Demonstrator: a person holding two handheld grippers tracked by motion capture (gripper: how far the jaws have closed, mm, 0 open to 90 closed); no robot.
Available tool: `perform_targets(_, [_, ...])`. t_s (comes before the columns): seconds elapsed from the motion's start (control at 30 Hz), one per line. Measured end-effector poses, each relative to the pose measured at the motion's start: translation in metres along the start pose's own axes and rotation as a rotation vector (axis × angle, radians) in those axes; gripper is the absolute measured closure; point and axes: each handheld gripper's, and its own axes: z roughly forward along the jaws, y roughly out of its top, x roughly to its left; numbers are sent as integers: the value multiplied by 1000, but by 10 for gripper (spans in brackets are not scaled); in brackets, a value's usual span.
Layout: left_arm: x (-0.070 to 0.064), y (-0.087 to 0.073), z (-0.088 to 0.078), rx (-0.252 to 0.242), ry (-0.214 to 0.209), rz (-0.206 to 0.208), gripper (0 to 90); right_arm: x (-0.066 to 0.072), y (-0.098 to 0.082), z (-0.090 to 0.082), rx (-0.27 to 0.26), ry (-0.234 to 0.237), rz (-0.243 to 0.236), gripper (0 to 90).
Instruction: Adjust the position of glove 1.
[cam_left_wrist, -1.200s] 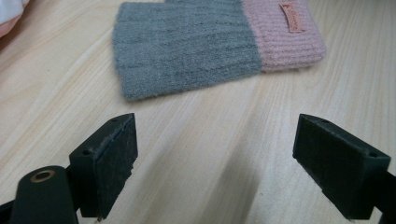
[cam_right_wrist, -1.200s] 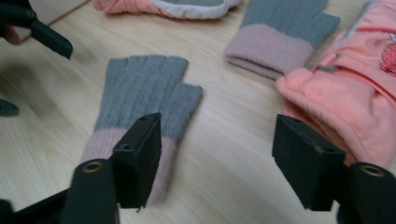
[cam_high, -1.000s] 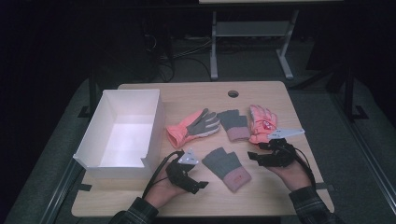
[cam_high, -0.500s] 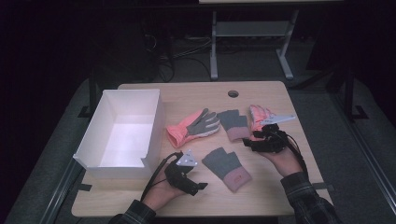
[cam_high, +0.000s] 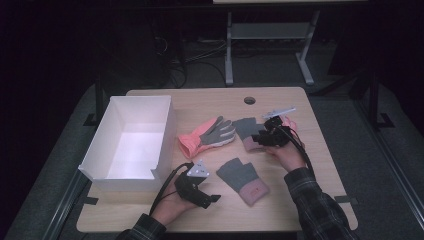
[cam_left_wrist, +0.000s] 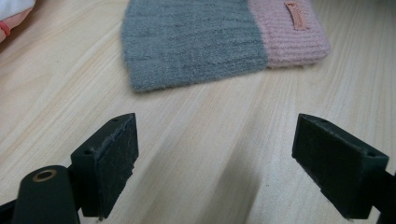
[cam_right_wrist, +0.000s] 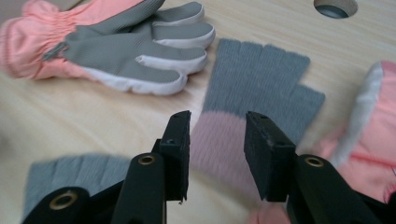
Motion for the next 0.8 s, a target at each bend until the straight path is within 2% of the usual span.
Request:
perform_targets(0.17, [1,0,-1,-6,4,-6,141,1,19,28,62,-39,-8,608])
perform_targets(0.27, [1,-1,-2,-11,4,-16,141,-2,22,38,67,-53,4,636])
perform_targets(0.37, [2,-1,-3,-7,9,-7,141,-6,22,43,69,-56,16,641])
perform_targets(0.4, [2,-1,-3,-17,6,-20,141,-9,20,48,97,-67,41,643])
perform_targets(0.43, [2,-1,-3,-17,6,-20,141,-9,20,48,97,-67,41,643])
perform_targets(0.47, [2,-1,-2,-16,7,-21,141,-11,18,53,115,-72,62,644])
perform_targets(0.57, [3,-1,-2,-3,8,-9,142,-14,17,57,123,-80,59,646])
perform_targets(0.7, [1,-1,0,8,5,-1,142,-17,14,67,166,-90,90,660])
perform_targets(0.8, [0,-1,1,6,7,-5,141,-18,13,68,166,-92,105,686])
